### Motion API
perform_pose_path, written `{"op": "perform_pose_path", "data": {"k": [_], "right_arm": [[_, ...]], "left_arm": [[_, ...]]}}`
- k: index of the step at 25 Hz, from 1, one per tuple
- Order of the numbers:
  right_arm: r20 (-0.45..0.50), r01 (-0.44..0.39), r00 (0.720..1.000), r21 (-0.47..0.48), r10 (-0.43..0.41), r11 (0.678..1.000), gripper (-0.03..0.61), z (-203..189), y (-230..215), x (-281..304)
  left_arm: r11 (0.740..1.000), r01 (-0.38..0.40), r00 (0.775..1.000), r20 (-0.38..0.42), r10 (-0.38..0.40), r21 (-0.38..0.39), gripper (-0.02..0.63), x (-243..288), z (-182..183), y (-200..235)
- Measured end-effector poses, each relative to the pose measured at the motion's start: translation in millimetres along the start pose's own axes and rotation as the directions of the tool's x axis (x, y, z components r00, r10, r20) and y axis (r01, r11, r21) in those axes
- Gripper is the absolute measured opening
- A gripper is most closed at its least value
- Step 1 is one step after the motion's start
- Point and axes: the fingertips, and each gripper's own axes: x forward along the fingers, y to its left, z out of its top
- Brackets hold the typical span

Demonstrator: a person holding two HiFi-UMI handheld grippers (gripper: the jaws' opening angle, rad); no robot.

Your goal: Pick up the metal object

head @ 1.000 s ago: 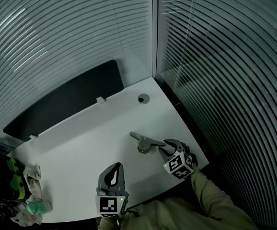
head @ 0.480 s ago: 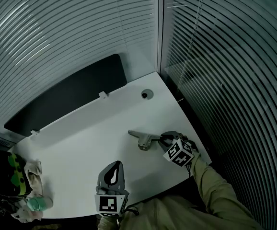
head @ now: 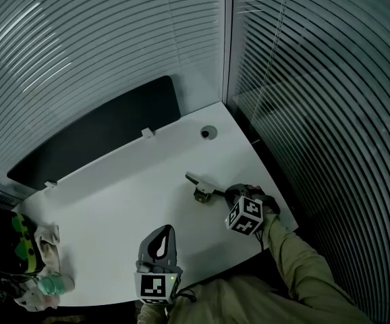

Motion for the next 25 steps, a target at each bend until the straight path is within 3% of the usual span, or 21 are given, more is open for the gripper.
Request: {"op": "perform_pose_path", "data": {"k": [7, 10, 13, 16, 20, 25], "right_arm": [[0.033, 0.066, 0.997, -0.018, -0.065, 0.998, 0.009, 7.5, 7.4, -13.9], [0.093, 0.092, 0.991, 0.051, -0.096, 0.994, 0.009, 18.3, 6.9, -30.8], [0.201, 0.103, 0.969, 0.188, -0.141, 0.977, 0.009, 36.6, 2.6, -58.0], [0.339, 0.085, 0.918, 0.338, -0.206, 0.937, 0.009, 58.5, -3.1, -93.6], [0.493, 0.028, 0.813, 0.499, -0.311, 0.866, 0.009, 82.1, -5.3, -143.6], [0.614, -0.064, 0.695, 0.57, -0.373, 0.82, 0.009, 96.7, 1.6, -192.3]], "left_arm": [[0.999, -0.014, 1.0, -0.013, 0.013, -0.037, 0.006, -6.0, 7.2, -0.2], [1.0, -0.004, 1.0, 0.004, 0.004, -0.015, 0.006, -8.2, 6.0, 0.3], [1.0, 0.006, 0.999, 0.036, -0.006, 0.006, 0.006, -9.6, 6.2, 0.0], [1.0, 0.015, 0.999, 0.048, -0.016, 0.012, 0.006, -11.0, 9.2, -2.1], [1.0, 0.027, 0.998, 0.065, -0.027, 0.01, 0.006, -14.4, 16.6, -5.0], [0.999, 0.048, 0.996, 0.08, -0.049, 0.02, 0.006, -13.6, 24.5, -9.5]]}}
